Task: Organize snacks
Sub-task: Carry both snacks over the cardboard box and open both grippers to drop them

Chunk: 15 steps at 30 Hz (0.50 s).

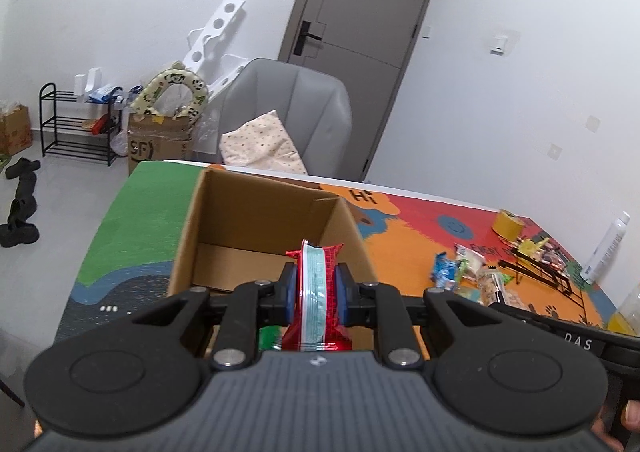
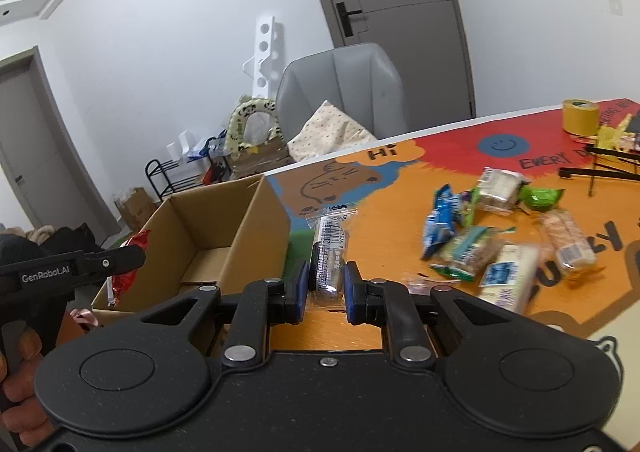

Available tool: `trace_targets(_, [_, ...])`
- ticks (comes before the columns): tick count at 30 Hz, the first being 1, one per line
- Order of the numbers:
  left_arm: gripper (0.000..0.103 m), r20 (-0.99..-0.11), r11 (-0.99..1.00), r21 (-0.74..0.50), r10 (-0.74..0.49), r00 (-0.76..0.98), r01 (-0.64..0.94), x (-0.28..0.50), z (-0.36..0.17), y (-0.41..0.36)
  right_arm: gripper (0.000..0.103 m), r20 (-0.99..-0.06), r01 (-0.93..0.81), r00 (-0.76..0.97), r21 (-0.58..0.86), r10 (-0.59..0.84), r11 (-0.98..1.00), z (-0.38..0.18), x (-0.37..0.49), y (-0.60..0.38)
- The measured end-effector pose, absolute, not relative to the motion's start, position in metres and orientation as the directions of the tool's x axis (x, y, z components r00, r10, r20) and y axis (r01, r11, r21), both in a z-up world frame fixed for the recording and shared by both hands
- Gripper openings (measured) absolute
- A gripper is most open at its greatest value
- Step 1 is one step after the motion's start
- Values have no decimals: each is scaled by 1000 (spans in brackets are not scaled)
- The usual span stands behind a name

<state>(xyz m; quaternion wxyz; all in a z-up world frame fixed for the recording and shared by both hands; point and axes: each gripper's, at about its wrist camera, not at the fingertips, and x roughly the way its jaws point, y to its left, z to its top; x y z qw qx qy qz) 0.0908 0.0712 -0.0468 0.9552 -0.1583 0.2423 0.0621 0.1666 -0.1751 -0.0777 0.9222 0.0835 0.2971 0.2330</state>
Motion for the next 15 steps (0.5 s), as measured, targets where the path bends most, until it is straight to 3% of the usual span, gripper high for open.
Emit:
trace_targets(10, [19,-499,927,-298,55,865,-230,102,-51,101,17,-507,-433,697,265,507,861,-62,176,-139])
trace_targets(15, [28,-500,925,-279,88,862,-256,102,-49,106,17,-506,-467,680,259,531,845,-57,180,-119])
